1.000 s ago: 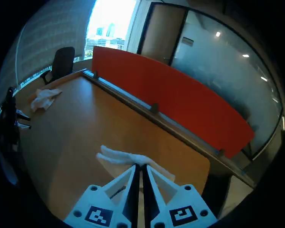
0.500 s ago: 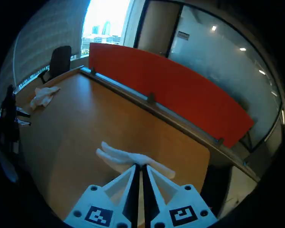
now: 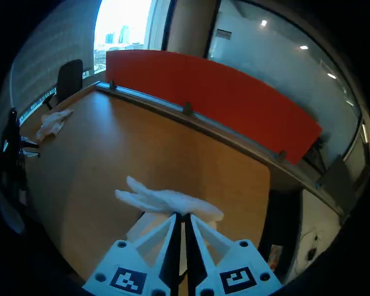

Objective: Fold towel

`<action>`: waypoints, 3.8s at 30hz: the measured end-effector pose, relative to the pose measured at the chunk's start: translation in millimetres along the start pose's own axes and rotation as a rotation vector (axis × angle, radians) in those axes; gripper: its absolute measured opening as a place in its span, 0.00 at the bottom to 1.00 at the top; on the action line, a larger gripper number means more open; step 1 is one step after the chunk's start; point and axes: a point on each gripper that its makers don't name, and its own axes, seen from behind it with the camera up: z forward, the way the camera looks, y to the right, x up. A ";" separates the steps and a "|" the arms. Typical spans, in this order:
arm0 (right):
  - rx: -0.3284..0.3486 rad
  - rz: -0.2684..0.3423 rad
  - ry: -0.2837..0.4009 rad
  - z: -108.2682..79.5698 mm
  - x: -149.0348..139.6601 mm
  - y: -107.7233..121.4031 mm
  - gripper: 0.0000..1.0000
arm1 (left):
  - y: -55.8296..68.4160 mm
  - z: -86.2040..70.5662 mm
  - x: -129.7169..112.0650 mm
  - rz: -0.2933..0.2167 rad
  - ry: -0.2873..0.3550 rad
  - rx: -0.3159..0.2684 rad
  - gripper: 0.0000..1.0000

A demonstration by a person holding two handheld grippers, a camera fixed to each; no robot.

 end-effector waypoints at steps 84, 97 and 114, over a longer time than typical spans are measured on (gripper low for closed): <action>-0.172 0.327 -0.133 16.7 -171.4 -5.3 0.82 | 1.9 -10.1 -6.4 0.031 -0.003 -0.002 0.96; -0.233 0.364 -0.038 6.2 -152.6 -10.5 0.89 | -2.7 -14.8 -2.4 0.031 0.013 -0.005 0.95; -0.362 0.394 0.351 -31.4 -73.3 -8.5 0.89 | -3.8 -17.1 19.1 0.042 0.059 -0.010 0.95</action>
